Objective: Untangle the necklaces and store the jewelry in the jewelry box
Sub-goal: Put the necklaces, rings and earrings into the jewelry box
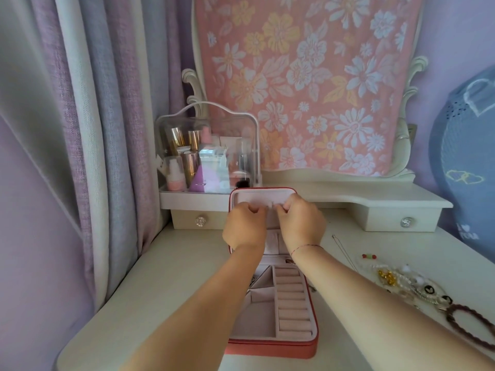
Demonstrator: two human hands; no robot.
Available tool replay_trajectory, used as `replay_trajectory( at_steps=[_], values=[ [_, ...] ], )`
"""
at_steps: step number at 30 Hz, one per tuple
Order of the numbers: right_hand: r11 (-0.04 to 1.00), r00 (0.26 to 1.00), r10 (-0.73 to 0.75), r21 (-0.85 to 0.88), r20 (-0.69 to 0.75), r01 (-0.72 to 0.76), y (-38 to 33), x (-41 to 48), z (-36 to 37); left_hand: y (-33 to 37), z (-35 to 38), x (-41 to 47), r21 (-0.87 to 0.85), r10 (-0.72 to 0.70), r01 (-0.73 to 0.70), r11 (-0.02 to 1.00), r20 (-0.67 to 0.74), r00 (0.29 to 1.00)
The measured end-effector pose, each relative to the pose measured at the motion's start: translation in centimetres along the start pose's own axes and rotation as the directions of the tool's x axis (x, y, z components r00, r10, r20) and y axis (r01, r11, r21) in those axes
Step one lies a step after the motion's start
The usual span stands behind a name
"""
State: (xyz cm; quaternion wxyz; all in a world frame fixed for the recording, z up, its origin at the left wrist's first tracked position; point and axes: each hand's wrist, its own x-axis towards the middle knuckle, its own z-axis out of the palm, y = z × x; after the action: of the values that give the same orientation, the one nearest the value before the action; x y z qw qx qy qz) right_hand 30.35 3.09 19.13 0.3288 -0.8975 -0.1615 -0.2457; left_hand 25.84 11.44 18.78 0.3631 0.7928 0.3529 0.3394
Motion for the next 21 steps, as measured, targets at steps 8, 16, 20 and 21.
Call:
replay_trajectory(
  at_steps=[8,16,20,21],
  values=[
    [0.888,0.928,-0.104,0.454,0.358,-0.076,2.5,-2.3,-1.1,-2.1,-0.6,-1.6,-0.342,-0.006,0.146,0.928,0.378,0.926],
    [0.8,0.745,-0.141,0.519,0.652,-0.303,2.6,-3.9,-3.3,-0.6,-1.2,-2.6,-0.496,-0.06,0.32,0.807,0.471,0.88],
    [0.807,0.737,-0.146,0.51,0.66,-0.297,3.1,-4.4,-3.8,-0.4,-0.9,-2.4,-0.478,-0.06,0.299,0.826,0.454,0.889],
    [0.806,0.74,-0.147,0.514,0.656,-0.295,3.3,-4.5,-4.0,-0.7,-0.8,-2.3,-0.483,-0.056,0.298,0.823,0.454,0.889]
  ],
)
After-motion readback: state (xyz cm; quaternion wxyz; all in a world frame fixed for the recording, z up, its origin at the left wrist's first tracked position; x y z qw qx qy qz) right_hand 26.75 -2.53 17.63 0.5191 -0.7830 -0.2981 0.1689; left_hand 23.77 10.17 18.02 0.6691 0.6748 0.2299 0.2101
